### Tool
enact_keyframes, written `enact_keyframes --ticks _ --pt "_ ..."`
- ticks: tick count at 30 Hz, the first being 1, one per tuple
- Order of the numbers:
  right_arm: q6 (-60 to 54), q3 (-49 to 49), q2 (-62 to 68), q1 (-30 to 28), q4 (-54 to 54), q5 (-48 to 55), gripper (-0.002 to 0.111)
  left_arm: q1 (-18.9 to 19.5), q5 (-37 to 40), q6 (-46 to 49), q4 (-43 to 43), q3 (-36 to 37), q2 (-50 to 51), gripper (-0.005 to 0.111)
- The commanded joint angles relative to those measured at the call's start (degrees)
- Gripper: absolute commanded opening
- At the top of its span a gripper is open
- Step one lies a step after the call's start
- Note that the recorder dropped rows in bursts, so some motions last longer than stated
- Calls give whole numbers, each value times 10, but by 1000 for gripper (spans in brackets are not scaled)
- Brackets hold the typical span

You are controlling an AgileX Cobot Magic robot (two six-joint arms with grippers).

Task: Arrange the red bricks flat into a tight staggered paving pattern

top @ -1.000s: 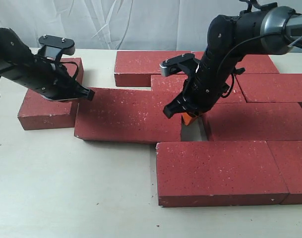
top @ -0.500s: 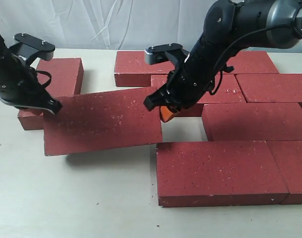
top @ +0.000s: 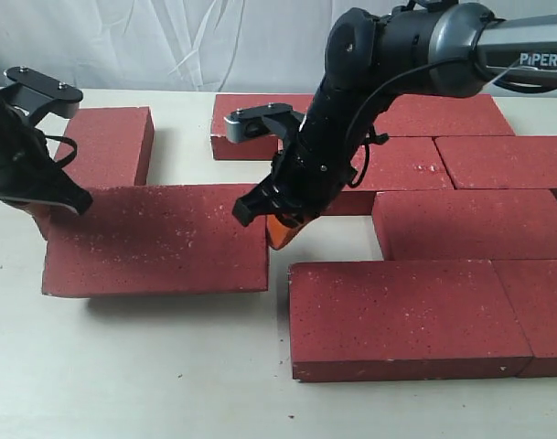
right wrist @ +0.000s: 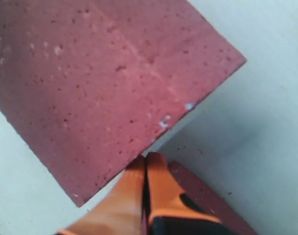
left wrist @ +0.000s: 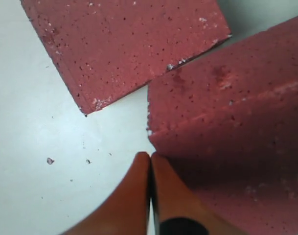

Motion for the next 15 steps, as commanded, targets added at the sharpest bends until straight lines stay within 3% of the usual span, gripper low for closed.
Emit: enact_keyframes --ticks 1,5,7,10,15 --pt "16 -7 -3 5 -6 -55 -1 7 -8 -11 -34 0 12 8" --pt "33 -7 -3 5 -45 -79 5 20 -35 -41 -25 0 14 32" --pt "33 -7 -3 5 -45 -74 21 27 -44 -43 -22 0 14 44" --pt "33 -7 -3 5 -44 -57 39 29 -37 -43 -13 0 14 44" --pt "90 -7 -3 5 -167 -38 39 56 -36 -88 70 8 2 33"
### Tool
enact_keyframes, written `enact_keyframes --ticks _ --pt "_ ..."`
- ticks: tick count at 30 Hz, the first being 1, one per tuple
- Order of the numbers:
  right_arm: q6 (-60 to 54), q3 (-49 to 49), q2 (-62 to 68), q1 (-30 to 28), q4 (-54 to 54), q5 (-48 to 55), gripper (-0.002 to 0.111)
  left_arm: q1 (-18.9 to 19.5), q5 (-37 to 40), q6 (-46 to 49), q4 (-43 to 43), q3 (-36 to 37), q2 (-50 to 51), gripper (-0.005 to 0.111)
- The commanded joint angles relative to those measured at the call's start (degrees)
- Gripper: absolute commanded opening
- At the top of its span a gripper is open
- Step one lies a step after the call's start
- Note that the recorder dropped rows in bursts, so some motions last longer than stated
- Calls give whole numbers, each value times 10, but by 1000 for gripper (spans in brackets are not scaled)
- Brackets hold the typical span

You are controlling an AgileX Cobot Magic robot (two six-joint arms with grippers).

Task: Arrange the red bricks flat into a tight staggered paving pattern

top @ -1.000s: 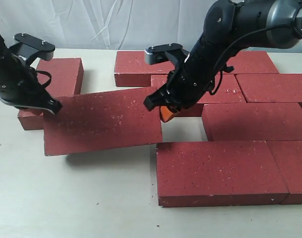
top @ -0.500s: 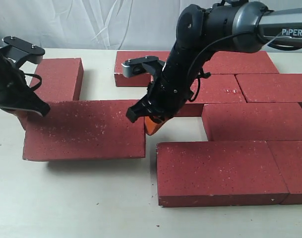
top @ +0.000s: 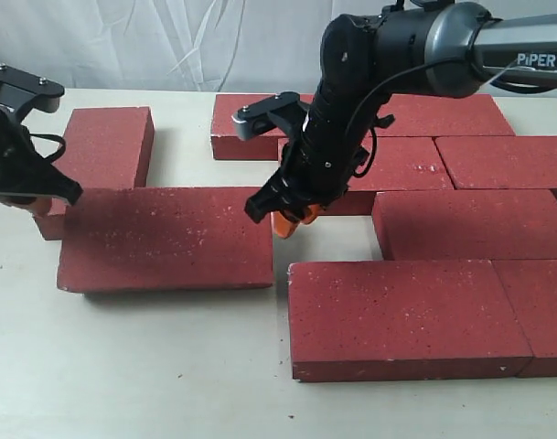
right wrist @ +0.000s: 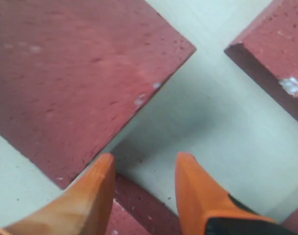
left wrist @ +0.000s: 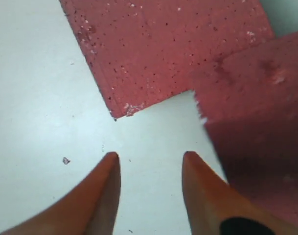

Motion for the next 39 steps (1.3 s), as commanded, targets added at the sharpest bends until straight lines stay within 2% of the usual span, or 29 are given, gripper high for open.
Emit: enact_keyframes --ticks 1,2,3,4,6,10,13,14,16,20,24,33,39 --pt "45 -4 -3 1 -76 0 32 40 -23 -38 27 22 -21 26" --pt "56 -4 -3 0 -87 -13 26 48 -31 -38 15 30 -24 20" --pt "65 -4 -3 -1 -95 -27 8 54 -33 -25 -2 43 -31 10" --pt "65 -4 -6 -1 -96 -31 -1 54 -37 -16 -11 51 -37 4" --pt "34 -4 -29 5 -62 -27 0 54 -77 25 -58 82 -71 0" --pt "-34 -4 -63 23 -5 -47 0 54 -150 29 -78 98 -99 0" --pt "-43 -11 -70 29 53 -86 0 54 -144 44 -127 98 -92 0" --pt "-45 -33 -53 29 82 -66 -1 54 -113 89 -161 98 -75 0" --pt "-67 -92 -15 31 97 -23 -1 54 -113 99 -173 98 -39 0" --pt "-59 -169 35 34 73 -29 -1 54 -128 102 -189 98 11 0" --pt "-51 -215 81 34 78 -39 -1 54 -192 102 -225 90 53 0" --pt "-53 -217 103 35 58 -19 -1 54 -283 99 -226 41 110 0" --pt "-56 -217 102 35 56 13 -1 54 -238 99 -215 29 93 0"
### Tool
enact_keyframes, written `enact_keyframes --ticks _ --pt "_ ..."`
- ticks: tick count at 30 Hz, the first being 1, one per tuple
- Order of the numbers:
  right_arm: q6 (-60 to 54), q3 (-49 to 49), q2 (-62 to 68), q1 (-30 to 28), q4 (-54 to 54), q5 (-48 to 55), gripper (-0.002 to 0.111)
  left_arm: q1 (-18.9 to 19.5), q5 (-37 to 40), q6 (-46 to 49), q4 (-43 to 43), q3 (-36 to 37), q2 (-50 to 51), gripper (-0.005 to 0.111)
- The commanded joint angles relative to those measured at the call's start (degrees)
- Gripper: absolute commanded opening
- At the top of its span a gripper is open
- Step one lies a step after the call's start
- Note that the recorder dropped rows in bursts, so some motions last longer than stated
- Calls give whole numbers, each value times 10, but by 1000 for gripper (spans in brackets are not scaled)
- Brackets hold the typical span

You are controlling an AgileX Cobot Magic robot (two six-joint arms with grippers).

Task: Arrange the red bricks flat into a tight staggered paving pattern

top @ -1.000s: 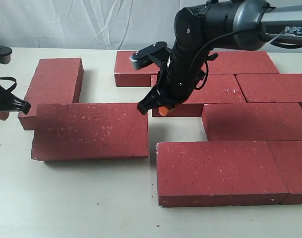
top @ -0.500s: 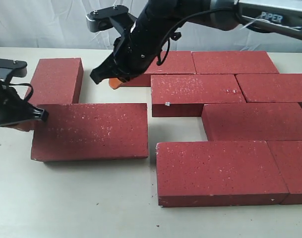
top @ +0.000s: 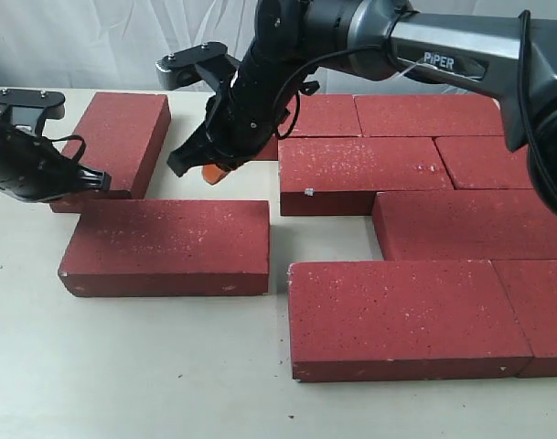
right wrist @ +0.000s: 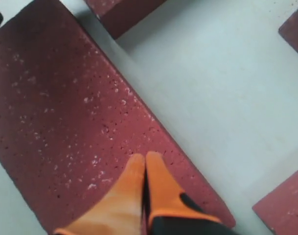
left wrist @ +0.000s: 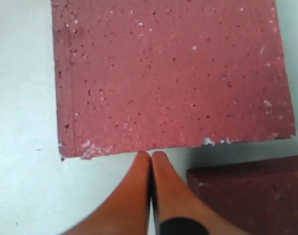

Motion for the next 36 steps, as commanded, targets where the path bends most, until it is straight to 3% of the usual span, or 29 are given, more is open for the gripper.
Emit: enact_keyframes --ticks 1,6,12,16,24,36 --pt "-3 -4 -4 0 -5 37 -1 2 39 -1 7 -5 -21 0" --pt "-19 -1 -10 -1 -21 94 -1 2 88 -1 32 -5 -64 0" --pt "34 84 -80 -7 -65 43 -1 2 97 -14 37 30 -86 0" --pt "-4 160 -112 -6 4 22 -1 2 69 -14 14 56 -86 0" --pt "-156 216 -108 -6 167 19 -1 2 74 -14 -3 57 -86 0" --pt "-184 219 -54 39 176 -15 -1 2 60 -11 -26 57 -58 0"
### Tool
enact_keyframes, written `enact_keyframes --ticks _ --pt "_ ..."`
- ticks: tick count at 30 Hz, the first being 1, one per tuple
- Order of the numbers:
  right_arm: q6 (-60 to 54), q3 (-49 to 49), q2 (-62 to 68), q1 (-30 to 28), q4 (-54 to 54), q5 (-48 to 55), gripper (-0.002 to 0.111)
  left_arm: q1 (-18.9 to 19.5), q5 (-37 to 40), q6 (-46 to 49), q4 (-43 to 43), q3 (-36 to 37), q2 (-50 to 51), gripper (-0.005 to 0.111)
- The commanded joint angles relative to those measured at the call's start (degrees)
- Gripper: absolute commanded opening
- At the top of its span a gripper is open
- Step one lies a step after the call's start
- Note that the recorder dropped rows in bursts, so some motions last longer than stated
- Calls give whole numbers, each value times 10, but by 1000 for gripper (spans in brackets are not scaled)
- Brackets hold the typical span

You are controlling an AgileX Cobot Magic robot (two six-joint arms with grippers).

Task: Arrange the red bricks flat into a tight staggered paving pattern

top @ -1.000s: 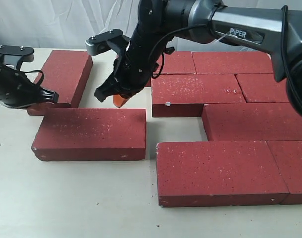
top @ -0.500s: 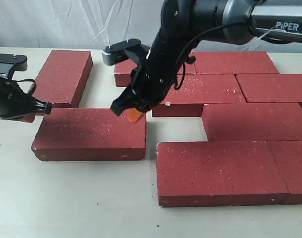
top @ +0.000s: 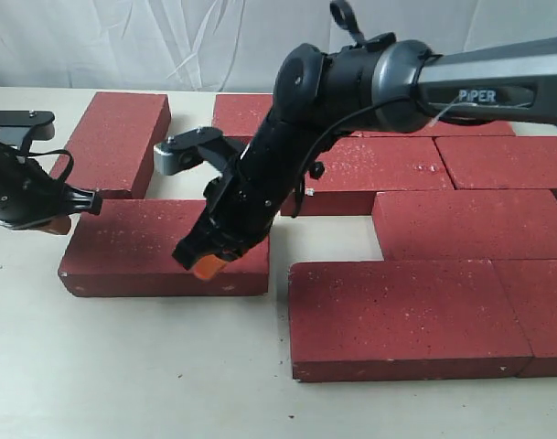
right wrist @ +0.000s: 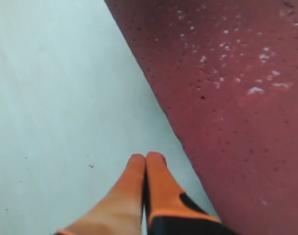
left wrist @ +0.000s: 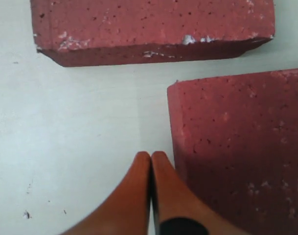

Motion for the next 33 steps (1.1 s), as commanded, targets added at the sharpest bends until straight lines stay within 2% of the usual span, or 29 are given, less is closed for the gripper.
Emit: enact_keyframes --ticks 1,8,18,26,33 --pt "-9 3 21 12 1 -19 -1 2 -10 -1 -12 0 0 0" --pt "-8 3 35 15 -19 -20 -1 2 -7 2 -31 0 0 0" --pt "1 3 37 10 -45 -24 -1 2 5 130 -157 0 0 0" --pt "46 3 37 10 -139 -18 -1 2 5 134 -163 0 0 0" --pt "52 3 37 10 -129 -11 -1 2 6 134 -168 0 0 0"
